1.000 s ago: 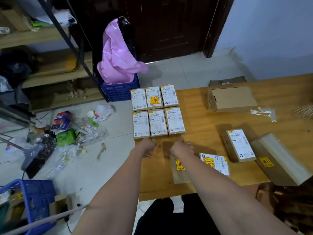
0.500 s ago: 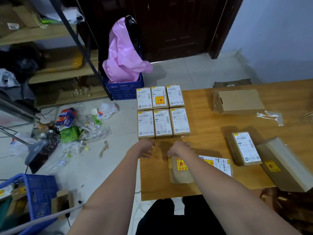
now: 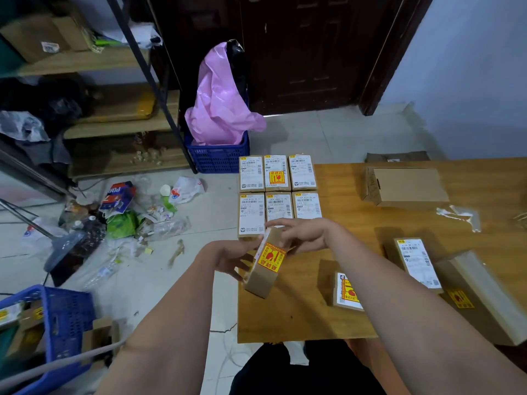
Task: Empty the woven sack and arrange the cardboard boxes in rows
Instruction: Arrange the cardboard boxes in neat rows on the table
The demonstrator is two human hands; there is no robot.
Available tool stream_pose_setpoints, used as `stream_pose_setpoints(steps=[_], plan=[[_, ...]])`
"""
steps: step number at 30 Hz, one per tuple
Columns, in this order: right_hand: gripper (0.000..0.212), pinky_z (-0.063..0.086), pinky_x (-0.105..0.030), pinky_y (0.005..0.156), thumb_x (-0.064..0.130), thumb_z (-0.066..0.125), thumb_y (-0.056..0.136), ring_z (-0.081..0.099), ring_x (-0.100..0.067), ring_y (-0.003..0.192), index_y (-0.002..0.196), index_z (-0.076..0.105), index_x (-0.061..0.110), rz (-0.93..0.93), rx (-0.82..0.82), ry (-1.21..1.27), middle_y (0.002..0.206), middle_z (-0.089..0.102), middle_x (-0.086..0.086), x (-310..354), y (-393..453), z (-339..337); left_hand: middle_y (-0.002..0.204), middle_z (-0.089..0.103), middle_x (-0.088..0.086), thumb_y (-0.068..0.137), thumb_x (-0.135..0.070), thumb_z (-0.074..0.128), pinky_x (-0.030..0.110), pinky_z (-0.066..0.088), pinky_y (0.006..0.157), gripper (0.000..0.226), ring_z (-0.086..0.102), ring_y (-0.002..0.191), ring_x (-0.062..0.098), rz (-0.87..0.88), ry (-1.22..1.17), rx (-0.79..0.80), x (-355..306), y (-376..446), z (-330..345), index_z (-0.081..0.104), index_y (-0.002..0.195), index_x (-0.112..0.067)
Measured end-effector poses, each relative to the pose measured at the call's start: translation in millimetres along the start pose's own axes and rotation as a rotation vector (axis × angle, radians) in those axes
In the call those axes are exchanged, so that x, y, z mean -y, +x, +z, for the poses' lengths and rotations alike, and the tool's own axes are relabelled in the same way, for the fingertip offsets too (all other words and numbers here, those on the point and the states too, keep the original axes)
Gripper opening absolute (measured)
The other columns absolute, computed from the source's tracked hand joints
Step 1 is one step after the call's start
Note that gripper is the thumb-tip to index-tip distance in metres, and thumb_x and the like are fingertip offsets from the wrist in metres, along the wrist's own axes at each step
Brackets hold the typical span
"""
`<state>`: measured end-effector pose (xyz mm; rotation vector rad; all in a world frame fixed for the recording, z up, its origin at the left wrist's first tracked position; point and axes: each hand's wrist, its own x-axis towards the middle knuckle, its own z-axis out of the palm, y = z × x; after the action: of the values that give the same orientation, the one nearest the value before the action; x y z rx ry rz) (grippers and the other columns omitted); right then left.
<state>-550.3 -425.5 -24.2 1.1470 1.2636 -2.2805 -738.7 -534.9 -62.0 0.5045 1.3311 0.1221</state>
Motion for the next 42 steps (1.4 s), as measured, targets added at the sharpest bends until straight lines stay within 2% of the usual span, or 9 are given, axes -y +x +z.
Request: stream_pose_setpoints(steps=[4,9,15,21,25,29,35,39,42], plan=[[0.076,0.045,-0.047,0.104,-0.019,0.045,0.081,0.043,-0.037,0.132,0.142,0.049,0.025,-0.078,0.102,0.128,0.148,0.039,-0.013,-8,-6,-6,0.140,0.053,0.007,0.069,-0.084,0.049,0.053,0.046,0.103,0.094,0.053,0.127,0.030,0.026,-0.017,0.060,3,-9,0,0.038,0.145,-0.029],[0.084,0.034,-0.046,0.111,-0.028,0.035,0.080,0.046,-0.032,0.127,0.135,0.054,0.032,-0.118,0.120,0.280,0.146,0.044,-0.012,-20,-8,-12,0.145,0.044,0.007,0.077,-0.075,0.055,0.064,0.045,0.099,0.080,0.050,0.129,0.036,0.021,-0.098,0.123,12,-16,0,0.038,0.143,-0.034],[0.083,0.056,-0.034,0.083,-0.029,0.044,0.082,0.054,-0.030,0.119,0.143,0.047,0.027,-0.153,0.015,0.305,0.141,0.049,-0.013,-31,-3,-13,0.144,0.043,0.017,0.079,-0.065,0.063,0.066,0.043,0.100,0.079,0.052,0.126,0.045,-0.009,-0.227,0.091,21,-13,-3,0.043,0.143,-0.023],[0.088,0.049,-0.048,0.100,-0.029,0.054,0.081,0.051,-0.036,0.128,0.140,0.042,0.035,-0.129,-0.026,0.236,0.142,0.045,-0.014,-36,1,-13,0.141,0.047,0.020,0.093,-0.039,0.062,0.062,0.048,0.096,0.061,0.057,0.119,0.047,0.071,-0.328,0.087,24,-8,-3,0.033,0.146,-0.037],[0.066,0.044,-0.056,0.096,0.002,0.068,0.087,0.053,-0.032,0.122,0.140,0.042,0.033,-0.029,0.011,0.188,0.136,0.056,-0.008,-42,1,-19,0.132,0.057,0.018,0.085,-0.031,0.074,0.057,0.053,0.093,0.070,0.061,0.113,0.041,0.094,-0.320,-0.106,27,-6,-9,0.035,0.142,-0.038],[0.069,0.049,-0.059,0.094,0.034,0.078,0.075,0.059,-0.032,0.119,0.136,0.050,0.023,0.072,0.007,0.127,0.129,0.064,-0.010,-47,3,-18,0.116,0.071,0.010,0.076,-0.031,0.083,0.049,0.054,0.095,0.077,0.068,0.107,0.030,0.123,-0.267,-0.226,31,-4,-18,0.040,0.140,-0.033],[0.041,0.051,-0.055,0.095,0.022,0.070,0.090,0.059,-0.035,0.118,0.127,0.057,0.012,0.205,-0.054,0.064,0.123,0.066,-0.014,-58,14,-7,0.108,0.075,0.007,0.076,-0.026,0.084,0.046,0.053,0.098,0.073,0.069,0.105,0.024,0.166,-0.266,-0.292,30,-3,-21,0.047,0.138,-0.027],[0.036,0.056,-0.046,0.089,0.016,0.069,0.091,0.061,-0.033,0.115,0.125,0.058,0.011,0.224,-0.091,0.082,0.116,0.070,-0.011,-60,17,-1,0.109,0.075,0.009,0.079,-0.022,0.082,0.048,0.053,0.098,0.068,0.069,0.107,0.026,0.142,-0.289,-0.276,33,-2,-22,0.046,0.136,-0.029],[0.038,0.056,-0.038,0.085,0.016,0.074,0.087,0.069,-0.024,0.103,0.122,0.061,0.010,0.152,-0.226,0.093,0.106,0.075,-0.009,-62,23,-1,0.120,0.069,0.009,0.080,-0.027,0.081,0.048,0.052,0.098,0.060,0.067,0.106,0.026,0.061,-0.198,-0.218,39,-4,-21,0.050,0.131,-0.025]])
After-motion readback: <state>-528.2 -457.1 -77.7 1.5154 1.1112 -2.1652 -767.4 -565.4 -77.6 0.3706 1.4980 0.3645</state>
